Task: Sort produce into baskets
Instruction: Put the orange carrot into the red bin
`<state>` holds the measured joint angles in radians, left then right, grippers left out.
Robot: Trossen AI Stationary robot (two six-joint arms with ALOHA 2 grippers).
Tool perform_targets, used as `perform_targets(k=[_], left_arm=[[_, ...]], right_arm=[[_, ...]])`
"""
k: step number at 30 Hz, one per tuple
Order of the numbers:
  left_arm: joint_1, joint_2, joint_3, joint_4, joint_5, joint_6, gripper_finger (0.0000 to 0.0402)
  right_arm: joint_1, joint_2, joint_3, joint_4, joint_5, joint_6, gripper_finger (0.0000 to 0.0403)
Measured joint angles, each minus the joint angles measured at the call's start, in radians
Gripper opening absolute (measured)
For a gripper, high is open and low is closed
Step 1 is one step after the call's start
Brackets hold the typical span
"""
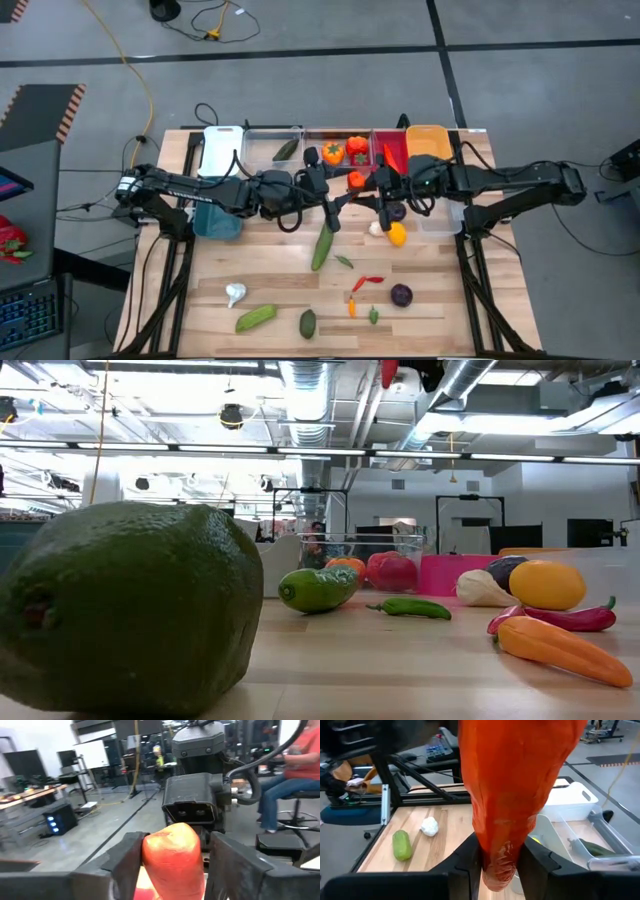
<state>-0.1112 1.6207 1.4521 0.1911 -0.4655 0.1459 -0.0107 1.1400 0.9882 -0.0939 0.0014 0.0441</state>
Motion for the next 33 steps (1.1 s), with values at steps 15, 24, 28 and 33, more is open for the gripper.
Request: perform_targets(k=[15, 24, 28, 33], left_arm=[[0.006, -0.073, 0.000, -0.220, -0.145, 0.040, 0.0284], [-0.024, -0.083, 0.000, -0.476, -0.008, -0.061, 0.0281], [-0.036, -0.083, 0.000, -0.576, 0.033, -0.127, 0.0280], [-0.051, -0.083, 0.000, -0.684, 0.069, -0.153, 0.0280]], right_arm=[[-0.253, 0.000, 0.000, -0.324, 0.229, 0.000, 0.0124], [-0.496, 0.017, 0.000, -0.496, 0.313, 0.000, 0.0124], [-0.573, 0.058, 0.000, -0.506, 0.313, 0.000, 0.0124], [-0.617, 0.129, 0.000, -0.506, 0.311, 0.000, 0.0125]])
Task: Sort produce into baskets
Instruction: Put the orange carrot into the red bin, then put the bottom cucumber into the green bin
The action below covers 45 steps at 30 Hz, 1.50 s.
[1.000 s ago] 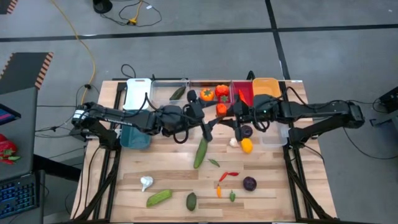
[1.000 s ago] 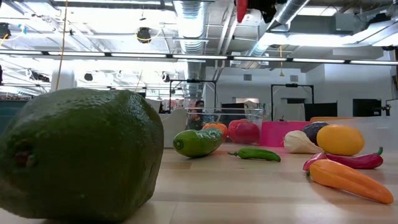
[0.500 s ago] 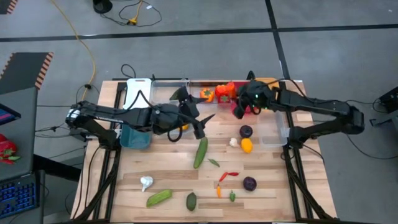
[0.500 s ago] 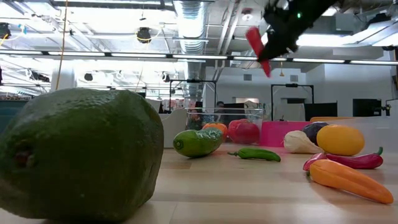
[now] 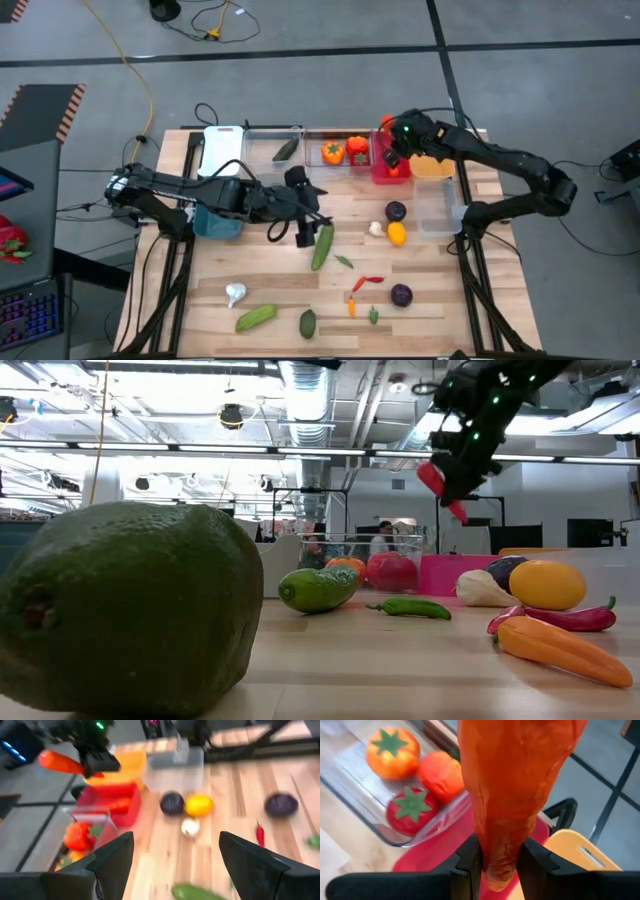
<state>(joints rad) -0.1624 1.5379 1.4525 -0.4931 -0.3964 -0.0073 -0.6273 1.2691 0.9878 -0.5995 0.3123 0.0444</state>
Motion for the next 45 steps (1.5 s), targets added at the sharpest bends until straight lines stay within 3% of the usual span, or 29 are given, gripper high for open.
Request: perform_targets(k=[12, 25, 36, 40, 45], left_arm=[[-0.031, 0.000, 0.000, -0.155, 0.029, -0.043, 0.0280], [-0.031, 0.000, 0.000, -0.166, 0.027, -0.049, 0.0280], [-0.004, 0.001, 0.000, -0.205, 0.029, -0.199, 0.0280], [0.015, 0.001, 0.000, -0.274, 0.090, -0.265, 0.0280], [0.019, 0.001, 0.000, -0.374, 0.262, -0.394, 0.0280]], right_arm=[[-0.010, 0.137, 0.000, -0.003, -0.003, 0.000, 0.0131], [-0.008, 0.169, 0.000, -0.036, -0.003, 0.000, 0.0218], [-0.008, 0.162, 0.000, -0.038, -0.003, -0.004, 0.0214], [-0.007, 0.162, 0.000, -0.040, -0.015, -0.004, 0.0212], [-0.007, 0.162, 0.000, -0.051, -0.018, -0.002, 0.0212]])
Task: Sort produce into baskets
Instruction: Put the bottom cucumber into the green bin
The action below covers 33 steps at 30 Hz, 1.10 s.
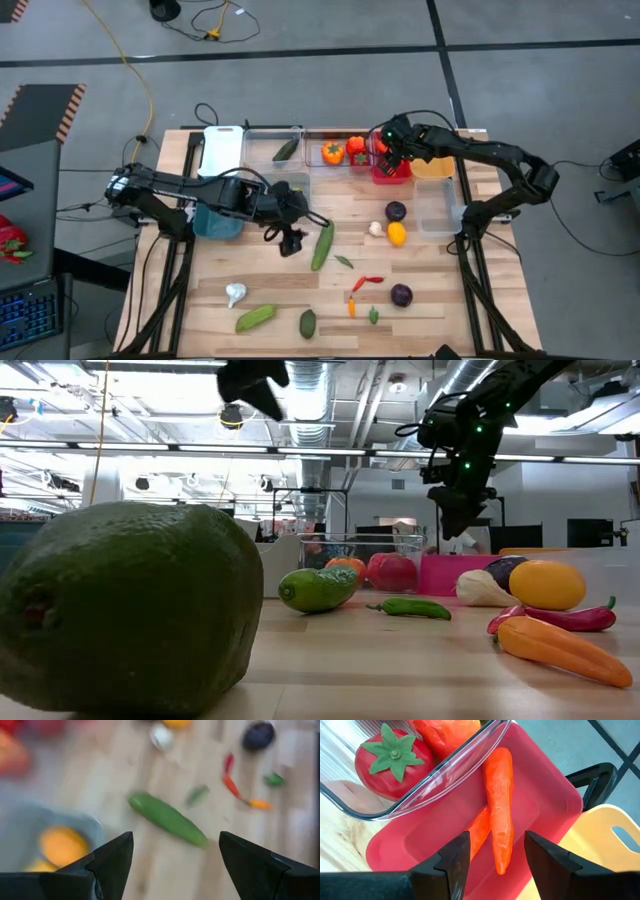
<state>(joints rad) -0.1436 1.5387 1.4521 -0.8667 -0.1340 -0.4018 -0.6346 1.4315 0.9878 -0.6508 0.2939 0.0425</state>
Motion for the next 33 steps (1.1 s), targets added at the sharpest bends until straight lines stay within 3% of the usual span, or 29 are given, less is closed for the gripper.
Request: perform_targets(k=[7, 11, 19, 26, 33], left_arm=[[-0.077, 0.000, 0.000, -0.113, 0.180, -0.300, 0.0280], [-0.177, 0.000, 0.000, -0.130, 0.160, -0.427, 0.0280], [-0.377, 0.000, -0.026, -0.115, -0.005, -0.603, 0.0280], [-0.514, 0.022, -0.115, -0.063, -0.003, -0.758, 0.0280], [-0.562, 0.101, -0.132, -0.004, 0.016, -0.741, 0.0280]], right_arm=[[0.000, 0.000, 0.000, -0.001, -0.001, 0.002, 0.0212], [0.000, 0.000, 0.000, -0.001, -0.002, 0.001, 0.0211], [0.009, 0.000, 0.000, -0.004, -0.004, -0.002, 0.0211], [0.100, -0.033, 0.000, -0.011, -0.008, -0.026, 0.0211], [0.202, -0.112, 0.000, -0.009, -0.007, -0.024, 0.0211]])
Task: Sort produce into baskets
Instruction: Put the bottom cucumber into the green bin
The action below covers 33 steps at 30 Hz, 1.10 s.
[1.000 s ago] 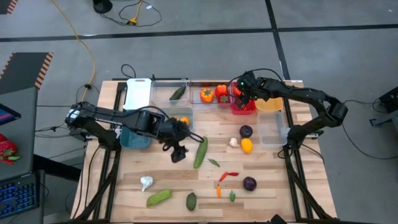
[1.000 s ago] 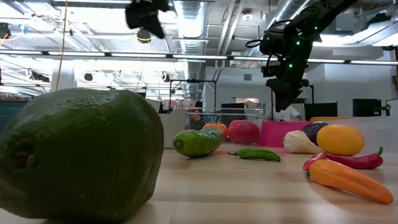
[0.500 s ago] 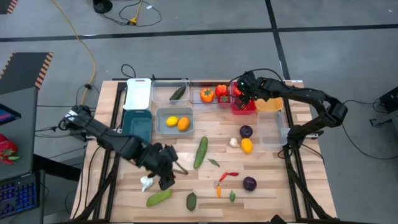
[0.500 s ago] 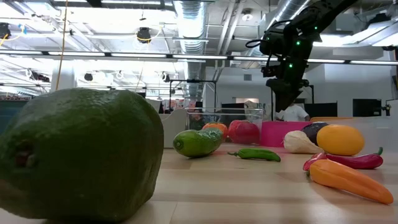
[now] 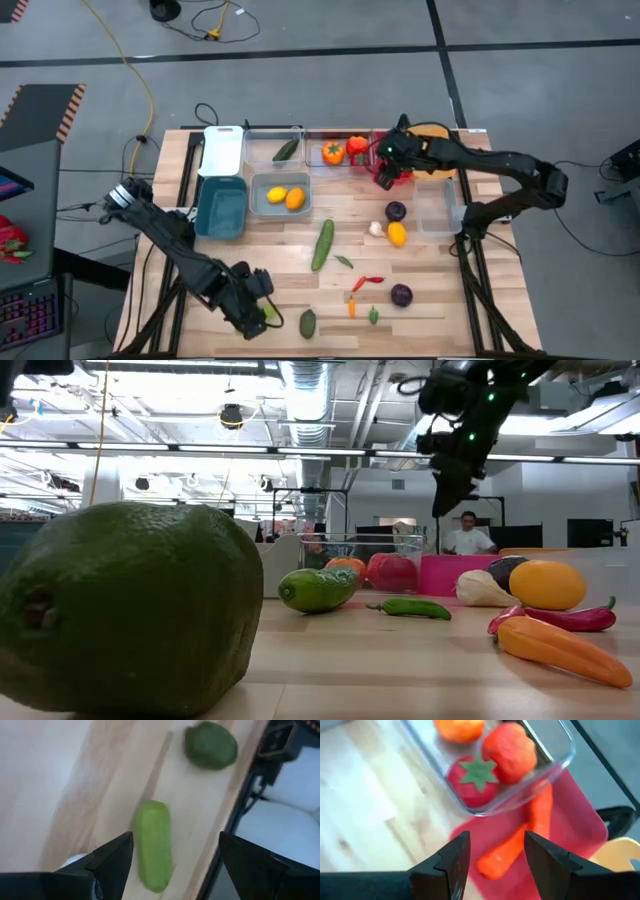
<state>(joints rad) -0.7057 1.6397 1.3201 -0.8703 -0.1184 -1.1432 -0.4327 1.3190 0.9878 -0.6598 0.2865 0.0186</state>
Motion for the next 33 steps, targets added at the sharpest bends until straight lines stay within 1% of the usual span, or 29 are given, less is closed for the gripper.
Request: perform_targets(k=[7, 11, 24, 26, 33], left_arm=[[-0.009, 0.101, 0.000, 0.006, 0.035, 0.073, 0.0280], [-0.009, 0.140, 0.000, 0.007, 0.035, 0.077, 0.0280], [-0.001, 0.195, -0.014, 0.035, 0.010, 0.043, 0.0280], [0.000, 0.206, -0.021, 0.023, 0.018, 0.039, 0.0280], [0.002, 0.231, -0.050, 0.061, 0.036, 0.020, 0.0280]], right_arm=[[0.102, -0.059, 0.000, 0.006, 0.000, 0.015, 0.0211], [0.165, -0.068, 0.000, 0.009, 0.000, 0.016, 0.0211], [0.345, -0.069, 0.000, 0.014, 0.001, 0.017, 0.0211], [0.369, -0.069, 0.000, 0.018, 0.001, 0.017, 0.0211], [0.435, -0.069, 0.000, 0.029, 0.001, 0.017, 0.0211]])
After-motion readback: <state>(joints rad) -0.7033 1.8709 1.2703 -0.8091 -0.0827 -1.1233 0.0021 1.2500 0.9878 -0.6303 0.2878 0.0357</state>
